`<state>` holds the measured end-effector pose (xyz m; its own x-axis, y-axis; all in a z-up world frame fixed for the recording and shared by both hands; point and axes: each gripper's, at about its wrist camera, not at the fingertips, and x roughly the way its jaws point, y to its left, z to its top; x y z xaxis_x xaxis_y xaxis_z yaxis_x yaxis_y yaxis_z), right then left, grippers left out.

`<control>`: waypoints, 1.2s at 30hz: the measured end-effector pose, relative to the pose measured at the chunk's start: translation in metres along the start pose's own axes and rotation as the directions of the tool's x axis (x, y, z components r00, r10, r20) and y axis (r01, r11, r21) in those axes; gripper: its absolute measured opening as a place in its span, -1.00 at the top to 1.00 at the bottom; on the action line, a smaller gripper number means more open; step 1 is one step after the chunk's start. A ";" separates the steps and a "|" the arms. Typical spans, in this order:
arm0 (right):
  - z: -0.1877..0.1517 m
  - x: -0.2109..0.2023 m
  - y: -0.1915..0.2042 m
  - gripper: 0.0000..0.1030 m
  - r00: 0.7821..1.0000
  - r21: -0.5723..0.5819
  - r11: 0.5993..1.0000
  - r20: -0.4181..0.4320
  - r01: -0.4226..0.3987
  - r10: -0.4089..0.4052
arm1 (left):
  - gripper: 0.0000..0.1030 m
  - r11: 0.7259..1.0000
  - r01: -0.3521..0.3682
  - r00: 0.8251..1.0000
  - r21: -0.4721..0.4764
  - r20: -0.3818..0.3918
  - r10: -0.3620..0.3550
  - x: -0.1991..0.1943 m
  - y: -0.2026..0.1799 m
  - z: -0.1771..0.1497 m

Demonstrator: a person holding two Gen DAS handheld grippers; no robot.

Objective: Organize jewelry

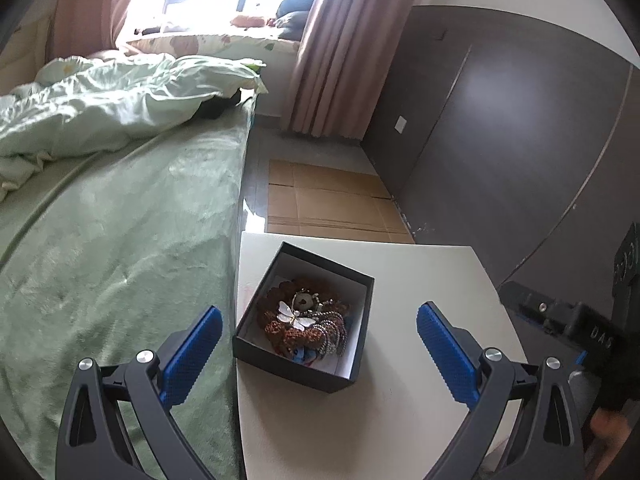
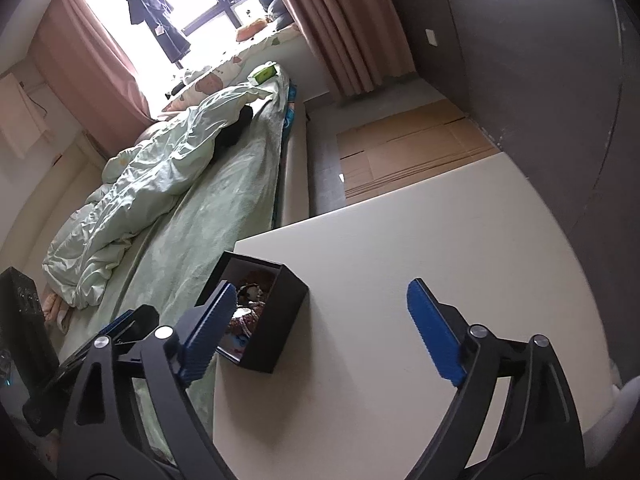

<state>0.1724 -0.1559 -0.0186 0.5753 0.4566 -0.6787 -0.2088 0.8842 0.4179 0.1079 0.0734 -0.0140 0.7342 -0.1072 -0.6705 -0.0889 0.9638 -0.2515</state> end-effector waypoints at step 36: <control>-0.047 -0.109 -0.022 -0.90 0.996 -0.120 0.990 0.066 0.074 -0.067 | -0.84 0.987 -0.034 0.989 0.157 0.148 0.011 -0.093 -0.048 -0.049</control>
<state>0.0770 -0.2202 0.0174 0.6392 0.3889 -0.6635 -0.2588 0.9212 0.2906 0.0108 0.0251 0.0258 0.8244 -0.0594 -0.5629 -0.0075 0.9933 -0.1157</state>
